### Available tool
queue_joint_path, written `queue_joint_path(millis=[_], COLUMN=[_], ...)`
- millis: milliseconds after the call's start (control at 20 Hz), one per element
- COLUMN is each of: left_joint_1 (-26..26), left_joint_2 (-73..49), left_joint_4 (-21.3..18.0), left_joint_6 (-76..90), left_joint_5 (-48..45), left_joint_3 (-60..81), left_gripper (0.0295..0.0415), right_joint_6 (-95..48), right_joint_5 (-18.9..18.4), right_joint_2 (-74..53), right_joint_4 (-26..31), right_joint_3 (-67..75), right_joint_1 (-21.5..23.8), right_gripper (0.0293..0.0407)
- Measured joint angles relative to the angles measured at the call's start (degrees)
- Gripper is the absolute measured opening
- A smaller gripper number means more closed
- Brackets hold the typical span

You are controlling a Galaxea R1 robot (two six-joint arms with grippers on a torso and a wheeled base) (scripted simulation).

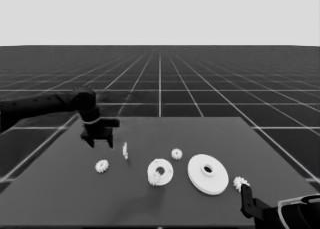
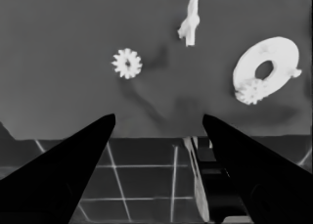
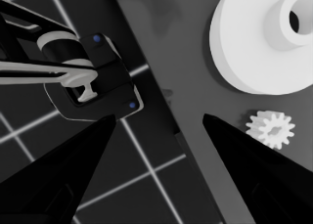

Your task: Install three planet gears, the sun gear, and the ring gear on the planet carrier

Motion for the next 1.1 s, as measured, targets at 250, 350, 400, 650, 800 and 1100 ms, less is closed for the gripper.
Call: queue_joint_path(millis=[250,350,400,650,800,1100], left_joint_1=[0.1,0.1,8.0,22.2,22.8,22.9], left_joint_2=[-3.5,-3.4,-3.6,0.8,1.3,1.4], left_joint_4=[0.4,0.4,7.9,16.5,16.9,16.9], left_joint_6=[12.3,12.9,13.0,16.2,16.5,16.6], left_joint_5=[0.3,0.3,-5.8,-14.8,-15.4,-15.5], left_joint_3=[-10.3,-11.0,-10.7,-20.1,-21.1,-21.3], left_gripper=[0.0385,0.0385,0.0385,0.0385,0.0385,0.0313], right_joint_6=[0.0,0.0,0.0,0.0,0.0,0.0], right_joint_5=[0.0,0.0,0.0,0.0,0.0,0.0], right_joint_2=[0.0,0.0,0.0,0.0,0.0,0.0], right_joint_4=[0.0,0.0,0.0,0.0,0.0,0.0], right_joint_3=[0.0,0.0,0.0,0.0,0.0,0.0], right_joint_1=[0.0,0.0,0.0,0.0,0.0,0.0], right_gripper=[0.0385,0.0385,0.0385,0.0385,0.0385,0.0385])
